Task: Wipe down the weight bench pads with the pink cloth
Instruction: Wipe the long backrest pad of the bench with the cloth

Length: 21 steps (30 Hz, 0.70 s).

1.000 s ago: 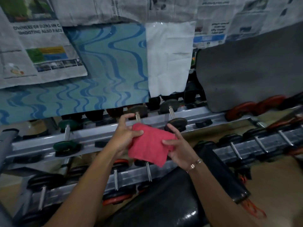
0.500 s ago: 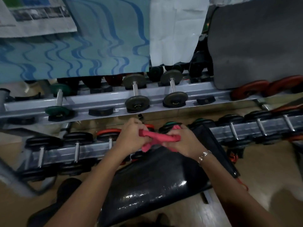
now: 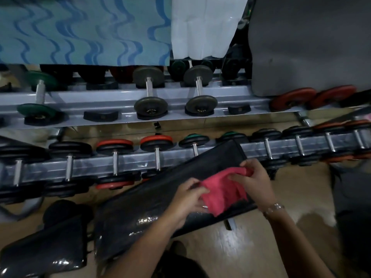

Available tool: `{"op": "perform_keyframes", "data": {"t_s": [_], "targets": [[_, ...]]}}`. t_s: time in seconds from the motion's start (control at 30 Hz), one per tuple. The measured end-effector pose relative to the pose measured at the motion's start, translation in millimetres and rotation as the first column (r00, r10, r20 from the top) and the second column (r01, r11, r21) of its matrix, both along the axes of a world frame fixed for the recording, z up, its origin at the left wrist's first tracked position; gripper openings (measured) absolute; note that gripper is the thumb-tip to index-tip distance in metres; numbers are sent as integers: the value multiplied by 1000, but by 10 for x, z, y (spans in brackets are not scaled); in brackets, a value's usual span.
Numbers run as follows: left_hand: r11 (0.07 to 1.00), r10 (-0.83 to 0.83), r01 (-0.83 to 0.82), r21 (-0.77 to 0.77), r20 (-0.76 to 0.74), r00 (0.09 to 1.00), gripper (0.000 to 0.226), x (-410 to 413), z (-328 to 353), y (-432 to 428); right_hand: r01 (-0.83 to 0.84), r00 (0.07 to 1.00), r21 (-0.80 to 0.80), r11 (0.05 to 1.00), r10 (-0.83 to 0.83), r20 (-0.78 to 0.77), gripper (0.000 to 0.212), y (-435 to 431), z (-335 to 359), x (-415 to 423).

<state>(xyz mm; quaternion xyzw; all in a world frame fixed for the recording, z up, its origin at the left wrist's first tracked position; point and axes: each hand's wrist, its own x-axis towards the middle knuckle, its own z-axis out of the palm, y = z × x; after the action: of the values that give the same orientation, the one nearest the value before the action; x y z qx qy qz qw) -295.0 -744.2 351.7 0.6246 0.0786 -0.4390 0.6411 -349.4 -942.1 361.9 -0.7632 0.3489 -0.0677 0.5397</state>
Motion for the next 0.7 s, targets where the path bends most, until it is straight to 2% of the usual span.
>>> {"op": "perform_keyframes", "data": {"t_s": [0.03, 0.1, 0.17, 0.23, 0.3, 0.4, 0.53, 0.6, 0.7], "targets": [[1000, -9, 9, -9, -59, 998, 10, -124, -75, -106, -8, 999, -142, 990, 3, -40, 39, -59, -36, -27], [998, -59, 55, -34, -130, 990, 11, -355, -214, -319, -68, 994, -420, 905, 23, -111, 36, -134, -114, -66], [987, -159, 154, -42, -130, 979, 17, -554, -323, -499, -120, 987, -559, 821, 35, -159, 43, -193, -242, -108], [954, -300, 301, -5, -67, 952, 34, -679, -396, -606, -141, 983, -617, 775, 36, -178, 48, -233, -377, -132], [915, -400, 399, 63, 4, 916, 41, -699, -475, -636, -145, 986, -652, 744, 52, -160, 39, -218, -506, -150], [867, -489, 471, 166, 92, 868, 34, -581, -572, -623, -193, 977, -694, 693, 70, -202, 49, -99, -719, -162], [757, -646, 585, 291, 200, 736, 14, -450, -677, -598, -228, 962, -791, 568, 7, -272, 60, -36, -1020, -159], [699, -709, 611, 372, 247, 660, 8, -404, -779, -600, -246, 963, -823, 512, 30, -268, 59, -64, -1157, -142], [688, -716, 511, 515, 371, 591, 18, -293, -855, -602, -214, 977, -856, 470, 103, -188, 54, -118, -1265, -117]]}}
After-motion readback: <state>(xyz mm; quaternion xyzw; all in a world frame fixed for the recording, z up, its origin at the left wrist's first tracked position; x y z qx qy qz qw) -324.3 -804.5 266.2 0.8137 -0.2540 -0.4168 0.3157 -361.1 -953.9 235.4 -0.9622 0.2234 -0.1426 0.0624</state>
